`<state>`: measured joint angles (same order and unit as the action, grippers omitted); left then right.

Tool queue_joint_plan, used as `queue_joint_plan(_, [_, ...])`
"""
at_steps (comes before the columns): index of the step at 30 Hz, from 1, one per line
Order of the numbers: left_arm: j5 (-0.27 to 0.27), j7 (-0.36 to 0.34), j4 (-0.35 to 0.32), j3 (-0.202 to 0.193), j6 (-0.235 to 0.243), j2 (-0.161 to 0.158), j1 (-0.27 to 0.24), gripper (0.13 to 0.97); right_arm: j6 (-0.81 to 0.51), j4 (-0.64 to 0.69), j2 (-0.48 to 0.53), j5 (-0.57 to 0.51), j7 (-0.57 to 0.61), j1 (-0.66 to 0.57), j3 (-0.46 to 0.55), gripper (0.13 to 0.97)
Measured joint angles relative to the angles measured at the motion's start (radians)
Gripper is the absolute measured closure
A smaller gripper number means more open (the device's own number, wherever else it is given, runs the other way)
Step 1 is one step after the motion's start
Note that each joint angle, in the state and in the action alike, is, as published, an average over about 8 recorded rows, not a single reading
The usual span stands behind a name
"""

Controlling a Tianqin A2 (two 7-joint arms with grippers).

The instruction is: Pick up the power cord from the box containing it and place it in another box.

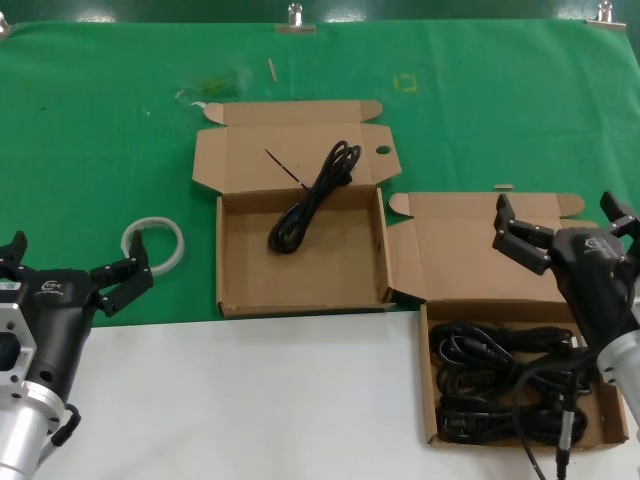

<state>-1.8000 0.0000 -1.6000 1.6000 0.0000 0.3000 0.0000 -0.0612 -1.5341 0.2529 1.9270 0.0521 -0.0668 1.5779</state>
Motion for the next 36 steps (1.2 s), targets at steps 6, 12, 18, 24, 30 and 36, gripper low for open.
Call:
queue_joint_plan(6, [0.000,0.000,0.000,0.000,0.000,0.000,0.000,0.132,0.026,-0.028,0.020,-0.054,-0.022,0.028,0.009,0.129])
queue_joint_plan(12, [0.000,0.000,0.000,0.000,0.000,0.000,0.000,0.132,0.046,-0.050,0.035,-0.095,-0.039,0.050,0.017,0.129])
queue_joint_plan(18, [0.000,0.000,0.000,0.000,0.000,0.000,0.000,0.132,0.050,-0.054,0.039,-0.104,-0.043,0.055,0.018,0.129])
queue_joint_plan(24, [0.000,0.000,0.000,0.000,0.000,0.000,0.000,0.132,0.050,-0.054,0.039,-0.105,-0.043,0.055,0.018,0.129])
queue_joint_plan(30, [0.000,0.000,0.000,0.000,0.000,0.000,0.000,0.132,0.050,-0.054,0.039,-0.105,-0.043,0.055,0.018,0.129])
queue_joint_plan(36, [0.000,0.000,0.000,0.000,0.000,0.000,0.000,0.132,0.050,-0.054,0.039,-0.105,-0.043,0.055,0.018,0.129])
